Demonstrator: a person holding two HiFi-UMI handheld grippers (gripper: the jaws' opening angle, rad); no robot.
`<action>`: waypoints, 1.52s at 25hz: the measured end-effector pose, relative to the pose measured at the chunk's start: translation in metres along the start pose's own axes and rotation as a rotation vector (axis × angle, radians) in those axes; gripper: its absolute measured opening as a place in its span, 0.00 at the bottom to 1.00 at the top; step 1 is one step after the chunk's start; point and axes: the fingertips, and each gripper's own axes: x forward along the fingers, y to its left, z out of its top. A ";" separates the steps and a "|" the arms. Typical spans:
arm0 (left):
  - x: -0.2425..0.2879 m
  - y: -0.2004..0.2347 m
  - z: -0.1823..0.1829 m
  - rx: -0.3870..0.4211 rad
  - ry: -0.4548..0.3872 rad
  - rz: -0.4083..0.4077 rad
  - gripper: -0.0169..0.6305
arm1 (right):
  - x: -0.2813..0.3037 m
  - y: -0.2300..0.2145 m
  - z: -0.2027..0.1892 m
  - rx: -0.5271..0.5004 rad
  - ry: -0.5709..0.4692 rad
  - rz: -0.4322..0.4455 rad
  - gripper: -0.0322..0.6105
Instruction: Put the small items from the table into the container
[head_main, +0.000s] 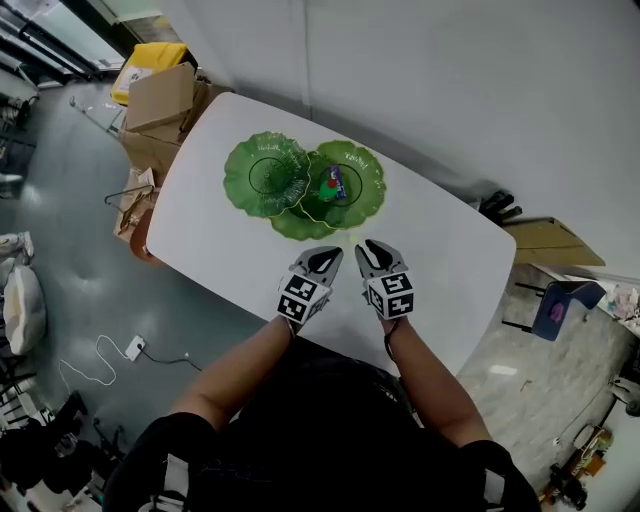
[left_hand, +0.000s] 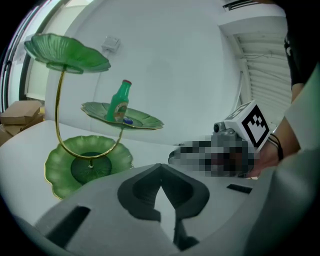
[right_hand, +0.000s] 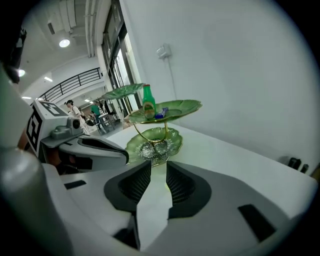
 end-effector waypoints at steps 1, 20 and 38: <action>0.004 0.004 -0.003 -0.003 0.008 -0.004 0.04 | 0.007 -0.003 -0.005 0.003 0.016 -0.002 0.19; 0.023 0.020 -0.027 0.036 0.094 -0.124 0.04 | 0.083 -0.019 -0.066 -0.032 0.214 -0.055 0.24; 0.001 -0.009 -0.013 0.080 0.055 -0.104 0.04 | 0.020 -0.014 -0.036 -0.089 0.127 -0.093 0.20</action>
